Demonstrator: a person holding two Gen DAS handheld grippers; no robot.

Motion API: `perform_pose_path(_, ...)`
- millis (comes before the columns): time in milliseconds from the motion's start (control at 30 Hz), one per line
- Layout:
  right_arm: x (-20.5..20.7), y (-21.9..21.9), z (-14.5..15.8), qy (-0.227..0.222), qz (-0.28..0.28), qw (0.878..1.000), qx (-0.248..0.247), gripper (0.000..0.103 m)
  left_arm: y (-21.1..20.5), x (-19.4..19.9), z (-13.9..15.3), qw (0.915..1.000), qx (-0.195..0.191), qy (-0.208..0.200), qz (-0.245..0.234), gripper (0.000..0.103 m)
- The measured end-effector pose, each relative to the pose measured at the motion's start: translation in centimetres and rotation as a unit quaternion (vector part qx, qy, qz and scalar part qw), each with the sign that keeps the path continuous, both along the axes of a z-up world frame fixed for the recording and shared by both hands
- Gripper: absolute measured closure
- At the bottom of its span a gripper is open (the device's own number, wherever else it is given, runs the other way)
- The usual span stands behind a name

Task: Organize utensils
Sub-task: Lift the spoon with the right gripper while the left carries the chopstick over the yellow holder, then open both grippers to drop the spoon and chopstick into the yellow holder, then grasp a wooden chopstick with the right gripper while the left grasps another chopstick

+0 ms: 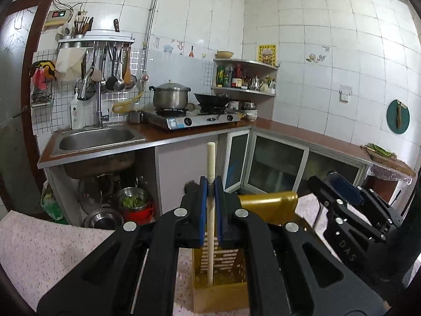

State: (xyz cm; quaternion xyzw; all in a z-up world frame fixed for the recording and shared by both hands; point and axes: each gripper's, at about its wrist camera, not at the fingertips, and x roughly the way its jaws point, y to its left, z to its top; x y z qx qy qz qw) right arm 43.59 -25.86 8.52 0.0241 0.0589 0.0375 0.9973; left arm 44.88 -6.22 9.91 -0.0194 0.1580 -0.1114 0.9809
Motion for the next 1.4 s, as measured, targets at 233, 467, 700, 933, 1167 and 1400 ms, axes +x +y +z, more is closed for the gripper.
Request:
perform_pose_path(233,-2.7,-0.9,1.1,0.024,0.01,1.0,0.008,0.036,1.3,-2.8,1.2,0.9999,0.007,-0.005,0.01,0.042)
perform_pose_path(467,-7.5,-1.9,1.8,0.063,-0.009,0.998,-0.015,0.033,4.1,-7.3,2.1,0.9997,0.009,0.015,0.016,0.01)
perform_pose_path(700,-11.4,-3.3,-0.2,0.112,-0.016,0.994,0.008,0.032,6.8,-11.1,1.0,0.9983,0.005,0.053,0.024,0.005)
perform_pose_path(933,-14.4,-4.0,-3.4,0.167,-0.026,0.985,0.025,0.032,7.7,-13.4,-1.5,0.9942,0.001,0.103,0.03,0.005)
perform_pose_path(1167,-15.0,-3.8,-7.5,0.229,-0.035,0.973,0.027,0.032,6.6,-13.8,-5.2,0.9885,0.012,0.149,0.023,0.005)
perform_pose_path(1400,-14.4,-2.5,-10.1,0.271,-0.032,0.962,0.006,0.032,6.2,-12.7,-9.0,0.9792,0.024,0.199,0.032,0.005)
